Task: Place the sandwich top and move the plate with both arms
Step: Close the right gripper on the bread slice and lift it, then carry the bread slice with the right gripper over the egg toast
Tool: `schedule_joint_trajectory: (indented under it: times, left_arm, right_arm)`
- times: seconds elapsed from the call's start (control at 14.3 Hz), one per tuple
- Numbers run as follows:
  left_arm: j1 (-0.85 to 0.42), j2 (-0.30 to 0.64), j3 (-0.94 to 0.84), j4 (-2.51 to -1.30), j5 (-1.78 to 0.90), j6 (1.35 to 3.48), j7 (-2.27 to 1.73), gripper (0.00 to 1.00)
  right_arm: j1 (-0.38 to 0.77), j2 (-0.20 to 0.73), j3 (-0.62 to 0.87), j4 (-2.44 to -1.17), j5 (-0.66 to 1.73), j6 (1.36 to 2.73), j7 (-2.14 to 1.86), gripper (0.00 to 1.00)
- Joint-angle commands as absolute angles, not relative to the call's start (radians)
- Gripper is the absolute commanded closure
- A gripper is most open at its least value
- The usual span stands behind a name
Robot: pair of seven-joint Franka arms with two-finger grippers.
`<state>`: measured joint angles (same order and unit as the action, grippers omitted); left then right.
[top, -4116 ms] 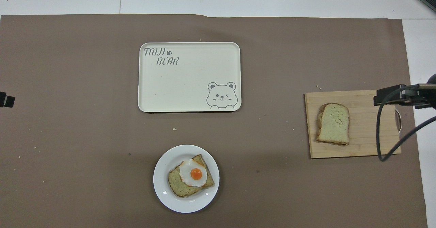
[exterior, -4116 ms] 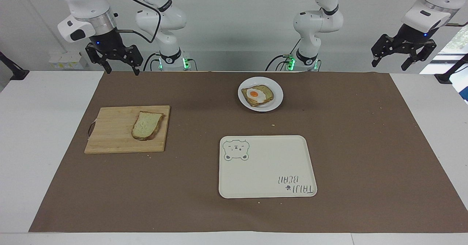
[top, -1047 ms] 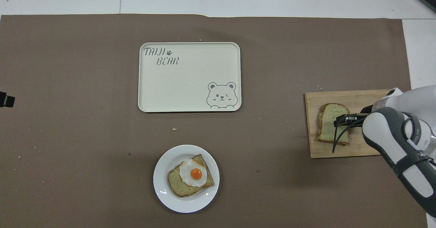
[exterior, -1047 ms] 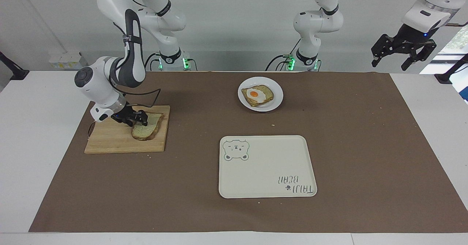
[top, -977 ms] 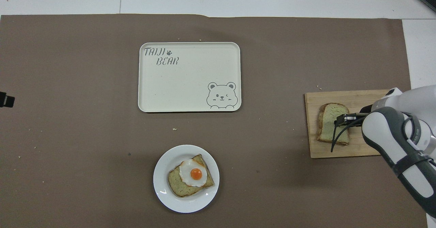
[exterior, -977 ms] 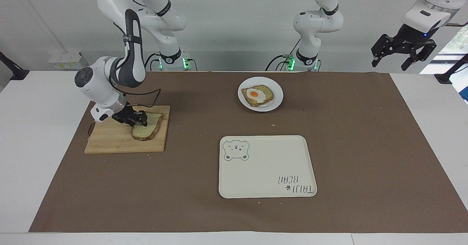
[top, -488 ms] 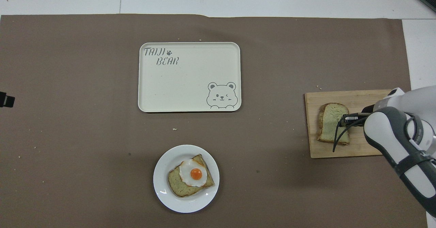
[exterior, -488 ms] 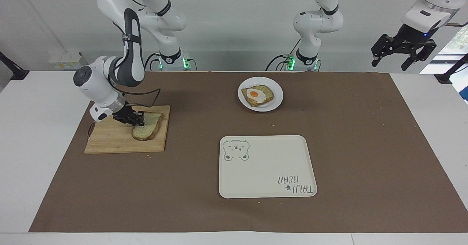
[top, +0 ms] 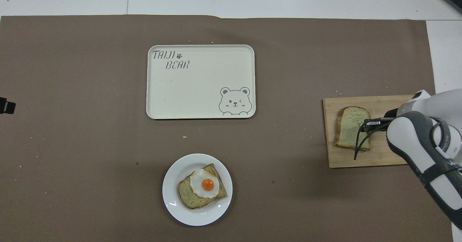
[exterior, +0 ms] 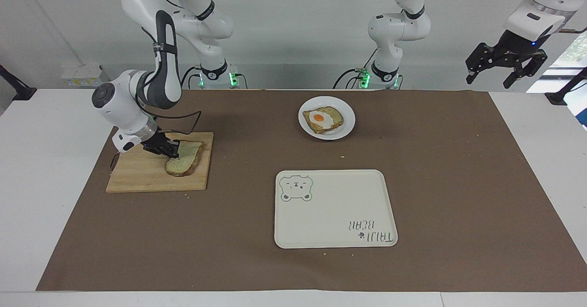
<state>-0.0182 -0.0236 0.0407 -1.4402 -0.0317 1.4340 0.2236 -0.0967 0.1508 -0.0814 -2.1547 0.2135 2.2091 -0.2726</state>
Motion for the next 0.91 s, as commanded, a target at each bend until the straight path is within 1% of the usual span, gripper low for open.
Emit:
schedule_joint_trajectory:
  times: [0.0,0.21,0.42,0.63,0.84]
  left_arm:
    - [-0.006,-0.023,0.034,-1.424,-0.028,1.41,0.224,0.0]
    - [-0.006,-0.023,0.034,-1.424,-0.028,1.41,0.224,0.0]
    - [-0.006,-0.023,0.034,-1.424,-0.028,1.41,0.224,0.0]
    - [-0.006,-0.023,0.034,-1.424,-0.028,1.41,0.224,0.0]
    - [-0.006,-0.023,0.034,-1.424,-0.028,1.41,0.224,0.0]
  right_arm:
    - [-0.091,0.126,-0.075,-2.077,0.213,2.114,-0.301,1.0]
    - [-0.086,0.121,-0.063,-1.981,0.212,1.966,-0.299,1.0]
    - [-0.086,0.117,-0.025,-1.942,0.23,1.864,-0.305,1.0]
    - [-0.086,0.11,0.038,-1.942,0.232,1.815,-0.302,1.0]
    - [-0.084,0.107,0.127,-1.944,0.233,1.81,-0.266,1.0]
